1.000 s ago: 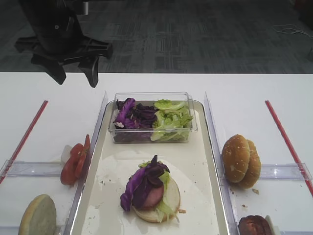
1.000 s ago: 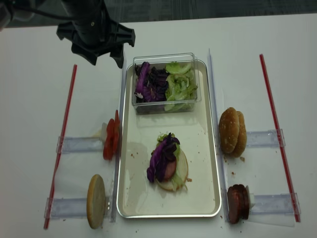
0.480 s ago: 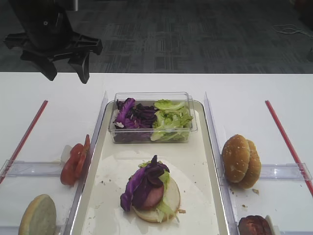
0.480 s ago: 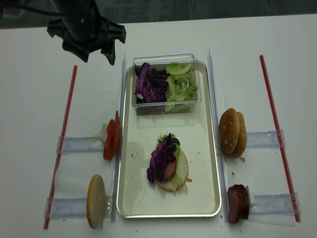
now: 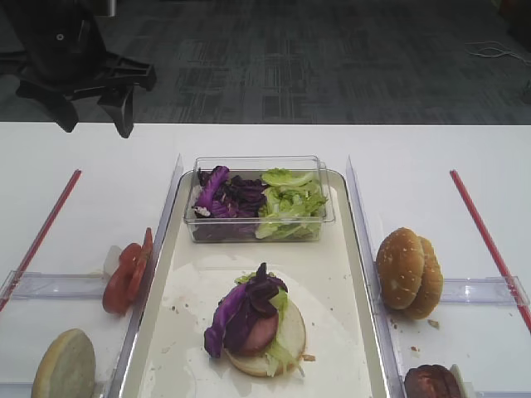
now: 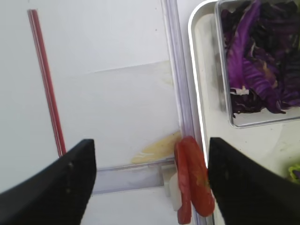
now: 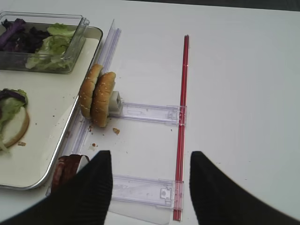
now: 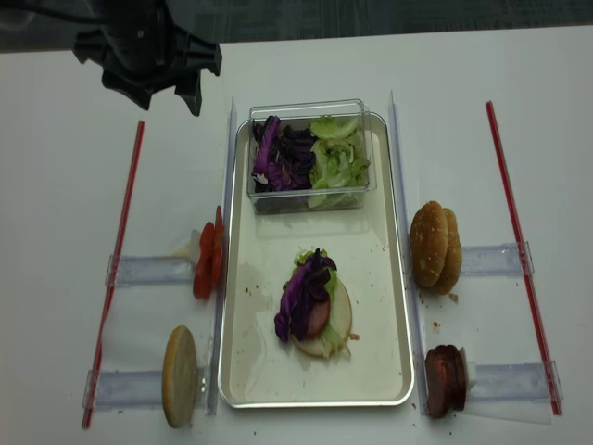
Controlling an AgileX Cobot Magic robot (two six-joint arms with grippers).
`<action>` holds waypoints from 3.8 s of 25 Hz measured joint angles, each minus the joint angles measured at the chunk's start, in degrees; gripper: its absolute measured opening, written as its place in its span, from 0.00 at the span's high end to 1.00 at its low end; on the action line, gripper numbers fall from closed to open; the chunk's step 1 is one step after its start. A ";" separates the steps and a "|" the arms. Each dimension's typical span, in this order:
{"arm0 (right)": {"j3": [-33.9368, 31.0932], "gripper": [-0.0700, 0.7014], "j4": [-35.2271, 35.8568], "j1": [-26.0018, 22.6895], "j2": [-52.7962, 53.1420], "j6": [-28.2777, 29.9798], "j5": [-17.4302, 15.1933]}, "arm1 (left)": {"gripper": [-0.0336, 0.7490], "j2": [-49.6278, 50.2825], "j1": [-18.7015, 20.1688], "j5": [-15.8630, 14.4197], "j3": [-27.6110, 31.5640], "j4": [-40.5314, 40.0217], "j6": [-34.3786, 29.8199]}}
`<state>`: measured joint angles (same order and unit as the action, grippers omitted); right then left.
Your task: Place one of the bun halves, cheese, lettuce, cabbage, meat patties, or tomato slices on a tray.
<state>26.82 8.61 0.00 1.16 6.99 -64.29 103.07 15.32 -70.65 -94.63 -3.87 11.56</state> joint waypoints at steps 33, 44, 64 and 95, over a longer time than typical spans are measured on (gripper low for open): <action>0.00 0.41 0.00 0.00 0.00 0.00 0.00 | 0.32 -7.23 -13.29 -0.11 9.82 -0.16 -5.05; 0.00 0.41 0.00 0.00 0.00 0.13 0.00 | 0.32 -18.67 -13.29 -0.12 17.17 0.19 -6.18; 0.00 0.41 0.00 0.00 0.00 0.24 0.02 | 0.36 -41.97 -13.29 -0.43 36.13 0.28 -6.56; 0.00 0.41 0.00 0.00 0.00 0.24 0.02 | 0.36 -85.63 -13.29 -1.75 59.77 0.28 -6.56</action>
<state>26.82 8.61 0.00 1.16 7.23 -64.26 17.45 2.02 -72.40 -34.86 -3.59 5.00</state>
